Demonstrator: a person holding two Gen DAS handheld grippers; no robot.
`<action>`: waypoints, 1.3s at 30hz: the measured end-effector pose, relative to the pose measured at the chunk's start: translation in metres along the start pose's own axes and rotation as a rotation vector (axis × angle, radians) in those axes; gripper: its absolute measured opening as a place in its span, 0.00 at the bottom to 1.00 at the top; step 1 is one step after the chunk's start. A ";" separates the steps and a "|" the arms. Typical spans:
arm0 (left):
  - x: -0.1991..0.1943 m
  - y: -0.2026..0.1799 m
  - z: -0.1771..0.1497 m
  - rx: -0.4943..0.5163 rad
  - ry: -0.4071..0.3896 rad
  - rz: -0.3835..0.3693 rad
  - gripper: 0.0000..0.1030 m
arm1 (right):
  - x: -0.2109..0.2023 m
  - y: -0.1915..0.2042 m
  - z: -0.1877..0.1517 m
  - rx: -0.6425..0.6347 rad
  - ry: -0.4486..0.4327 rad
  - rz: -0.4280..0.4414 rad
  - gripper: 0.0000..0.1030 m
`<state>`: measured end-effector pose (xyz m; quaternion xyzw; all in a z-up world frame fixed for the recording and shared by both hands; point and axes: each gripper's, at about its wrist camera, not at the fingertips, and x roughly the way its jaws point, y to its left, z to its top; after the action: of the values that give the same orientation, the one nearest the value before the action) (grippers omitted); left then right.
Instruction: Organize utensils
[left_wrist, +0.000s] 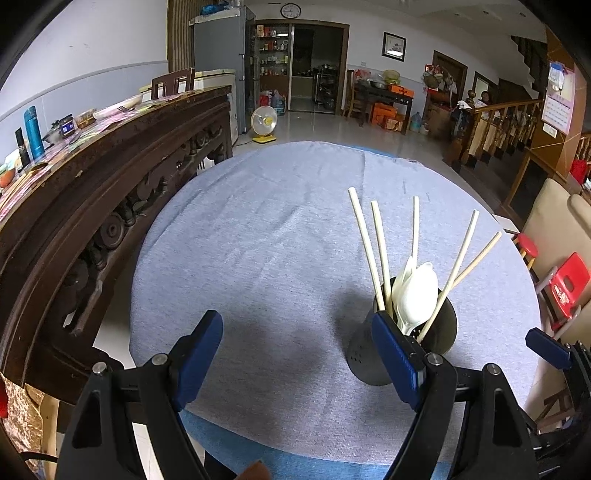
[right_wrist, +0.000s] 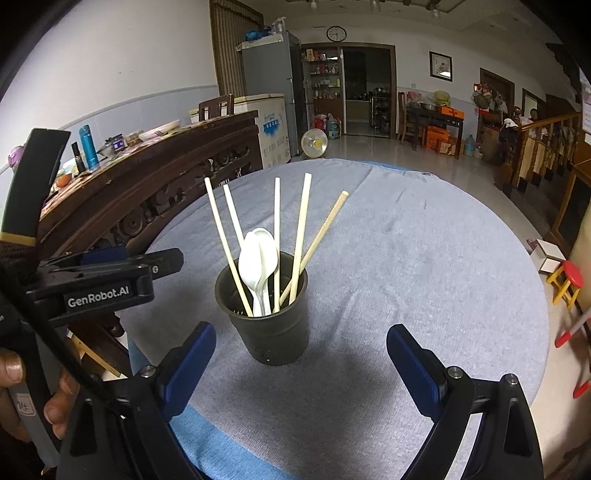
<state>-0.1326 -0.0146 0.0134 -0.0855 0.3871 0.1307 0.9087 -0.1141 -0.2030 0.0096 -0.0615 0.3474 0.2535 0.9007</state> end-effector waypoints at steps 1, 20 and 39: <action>0.000 0.000 0.000 0.001 -0.001 0.000 0.81 | 0.000 0.000 0.000 -0.002 -0.002 -0.002 0.93; -0.005 -0.002 0.002 0.014 -0.007 0.003 0.89 | -0.009 -0.009 0.005 0.017 -0.042 -0.038 0.93; -0.005 -0.003 0.005 0.015 0.005 -0.050 0.89 | -0.010 -0.002 0.007 -0.028 -0.042 -0.022 0.93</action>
<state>-0.1321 -0.0174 0.0206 -0.0888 0.3881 0.1050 0.9113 -0.1151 -0.2071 0.0218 -0.0726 0.3241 0.2494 0.9096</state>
